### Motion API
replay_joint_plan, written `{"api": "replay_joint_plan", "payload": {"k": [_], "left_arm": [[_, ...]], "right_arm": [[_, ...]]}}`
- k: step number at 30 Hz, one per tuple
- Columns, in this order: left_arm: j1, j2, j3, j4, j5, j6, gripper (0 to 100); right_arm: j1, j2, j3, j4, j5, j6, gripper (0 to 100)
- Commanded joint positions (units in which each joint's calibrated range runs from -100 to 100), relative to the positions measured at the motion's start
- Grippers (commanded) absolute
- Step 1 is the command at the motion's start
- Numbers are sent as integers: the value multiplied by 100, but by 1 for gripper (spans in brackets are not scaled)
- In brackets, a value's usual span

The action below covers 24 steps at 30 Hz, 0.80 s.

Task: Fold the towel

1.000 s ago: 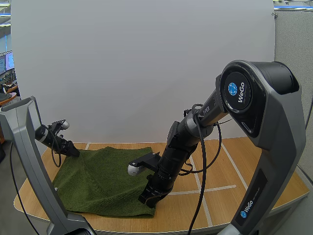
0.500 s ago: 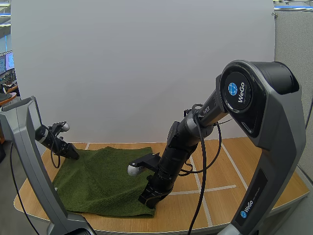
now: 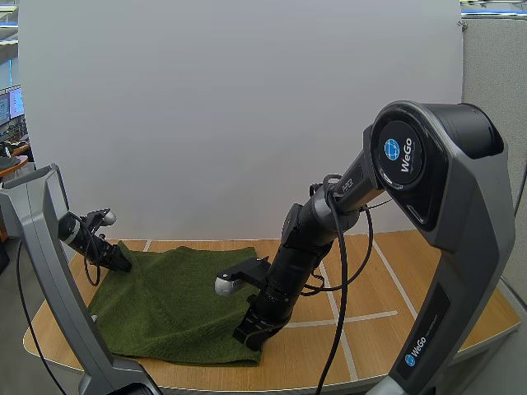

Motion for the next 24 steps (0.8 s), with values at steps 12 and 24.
{"api": "replay_joint_plan", "payload": {"k": [12, 24], "left_arm": [[-12, 121, 44, -441, 30, -2, 80], [-5, 121, -76, -293, 30, 2, 9]], "right_arm": [[11, -16, 34, -20, 110, -21, 0], [11, -16, 34, -20, 110, -21, 0]]}}
